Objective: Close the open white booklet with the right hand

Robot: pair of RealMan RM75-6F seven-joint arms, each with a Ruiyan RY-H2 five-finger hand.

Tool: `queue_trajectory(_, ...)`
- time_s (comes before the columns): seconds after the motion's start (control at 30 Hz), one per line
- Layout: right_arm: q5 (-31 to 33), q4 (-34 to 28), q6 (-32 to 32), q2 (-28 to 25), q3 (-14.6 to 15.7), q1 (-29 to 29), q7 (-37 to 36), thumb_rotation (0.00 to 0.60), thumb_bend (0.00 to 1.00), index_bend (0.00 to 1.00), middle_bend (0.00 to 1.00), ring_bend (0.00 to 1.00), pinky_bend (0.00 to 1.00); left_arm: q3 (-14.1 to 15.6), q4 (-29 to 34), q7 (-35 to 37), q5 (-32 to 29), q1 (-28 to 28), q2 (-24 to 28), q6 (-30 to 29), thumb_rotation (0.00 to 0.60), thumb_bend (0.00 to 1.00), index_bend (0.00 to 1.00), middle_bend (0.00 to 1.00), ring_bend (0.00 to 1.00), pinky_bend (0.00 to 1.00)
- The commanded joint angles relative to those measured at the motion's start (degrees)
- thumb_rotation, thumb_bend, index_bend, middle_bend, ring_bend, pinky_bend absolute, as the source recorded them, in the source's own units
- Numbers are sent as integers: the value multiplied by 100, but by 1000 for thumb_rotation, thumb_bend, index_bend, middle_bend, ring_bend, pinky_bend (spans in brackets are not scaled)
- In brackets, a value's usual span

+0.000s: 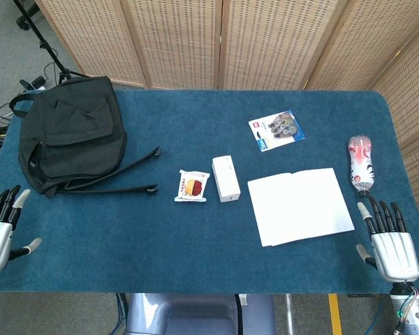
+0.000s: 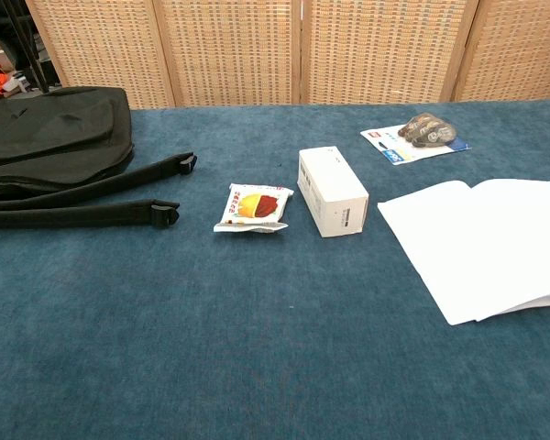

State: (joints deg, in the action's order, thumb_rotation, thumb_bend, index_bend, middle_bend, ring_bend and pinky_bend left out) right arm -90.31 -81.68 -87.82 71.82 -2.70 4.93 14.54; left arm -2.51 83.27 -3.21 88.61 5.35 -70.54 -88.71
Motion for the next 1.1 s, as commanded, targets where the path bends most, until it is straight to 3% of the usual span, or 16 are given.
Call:
queue_trajectory(0.03, -7, 1, -4, -1, 2, 0, -1, 600, 266, 0, 0, 0, 0, 2, 0, -2, 1, -2, 0, -1, 552, 66, 0, 0, 0, 0)
queue_trajectory(0.77, -194, 114, -220, 193, -21, 7, 63, 600, 260, 0, 0, 0, 0, -21, 19, 63, -7, -3, 27, -22, 552, 68, 0, 0, 0, 0)
queue_trajectory(1.1, -229, -314, -90, 391, 4, 79, 450, 600, 260, 0, 0, 0, 0, -9, 12, 169, 32, -4, 51, -39, 553, 66, 0, 0, 0, 0)
